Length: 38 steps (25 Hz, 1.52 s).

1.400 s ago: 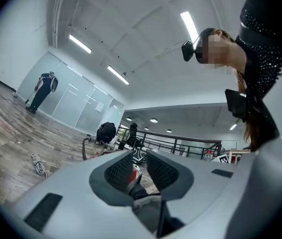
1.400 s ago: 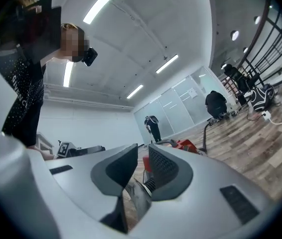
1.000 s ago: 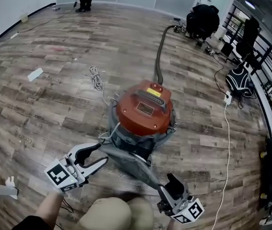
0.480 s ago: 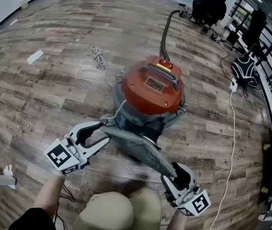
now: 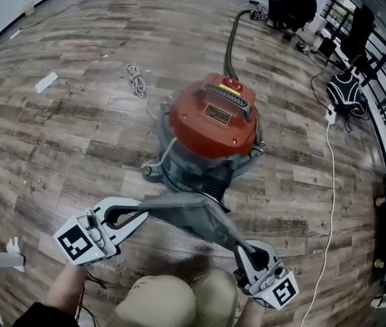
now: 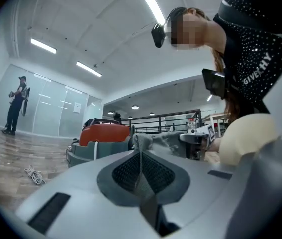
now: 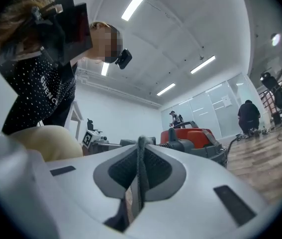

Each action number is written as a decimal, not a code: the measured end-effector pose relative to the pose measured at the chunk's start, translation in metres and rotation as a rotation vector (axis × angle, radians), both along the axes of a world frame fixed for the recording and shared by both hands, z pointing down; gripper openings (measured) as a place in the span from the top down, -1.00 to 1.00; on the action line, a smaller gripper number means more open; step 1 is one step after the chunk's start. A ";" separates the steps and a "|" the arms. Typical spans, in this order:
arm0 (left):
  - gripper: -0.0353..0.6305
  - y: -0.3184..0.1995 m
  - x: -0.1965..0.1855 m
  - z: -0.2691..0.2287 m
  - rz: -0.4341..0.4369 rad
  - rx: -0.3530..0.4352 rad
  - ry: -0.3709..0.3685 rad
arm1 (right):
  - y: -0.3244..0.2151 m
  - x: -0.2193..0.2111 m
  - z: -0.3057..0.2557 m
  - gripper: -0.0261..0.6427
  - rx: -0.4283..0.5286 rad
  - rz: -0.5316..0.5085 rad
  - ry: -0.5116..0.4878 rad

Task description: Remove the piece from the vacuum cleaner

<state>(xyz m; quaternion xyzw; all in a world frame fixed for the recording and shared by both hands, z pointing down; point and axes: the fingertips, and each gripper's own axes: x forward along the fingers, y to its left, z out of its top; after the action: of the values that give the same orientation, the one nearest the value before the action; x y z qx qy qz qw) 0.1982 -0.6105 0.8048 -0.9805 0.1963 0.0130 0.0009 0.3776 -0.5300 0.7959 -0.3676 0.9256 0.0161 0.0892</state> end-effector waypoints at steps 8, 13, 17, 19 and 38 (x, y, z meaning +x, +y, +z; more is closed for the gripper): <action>0.83 0.012 -0.017 0.033 -0.021 -0.102 -0.078 | -0.003 0.015 0.020 0.82 -0.097 0.085 -0.064; 0.36 -0.013 -0.011 0.032 -0.173 -0.056 -0.050 | -0.035 0.026 0.025 0.18 -0.145 0.251 -0.098; 0.36 -0.018 -0.021 0.004 -0.240 -0.022 0.105 | -0.030 0.026 0.004 0.18 -0.098 0.189 -0.226; 0.38 -0.020 -0.021 -0.001 -0.259 0.009 0.077 | -0.030 0.028 -0.007 0.18 -0.067 0.189 -0.247; 0.87 -0.006 0.020 0.034 -0.161 -0.102 -0.026 | -0.036 0.020 0.026 0.89 -0.120 0.287 -0.062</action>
<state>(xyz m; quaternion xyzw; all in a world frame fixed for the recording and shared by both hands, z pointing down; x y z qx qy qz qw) 0.2186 -0.6166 0.8384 -0.9603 0.2750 -0.0098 -0.0452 0.3975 -0.5664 0.8219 -0.5012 0.8596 -0.0382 0.0922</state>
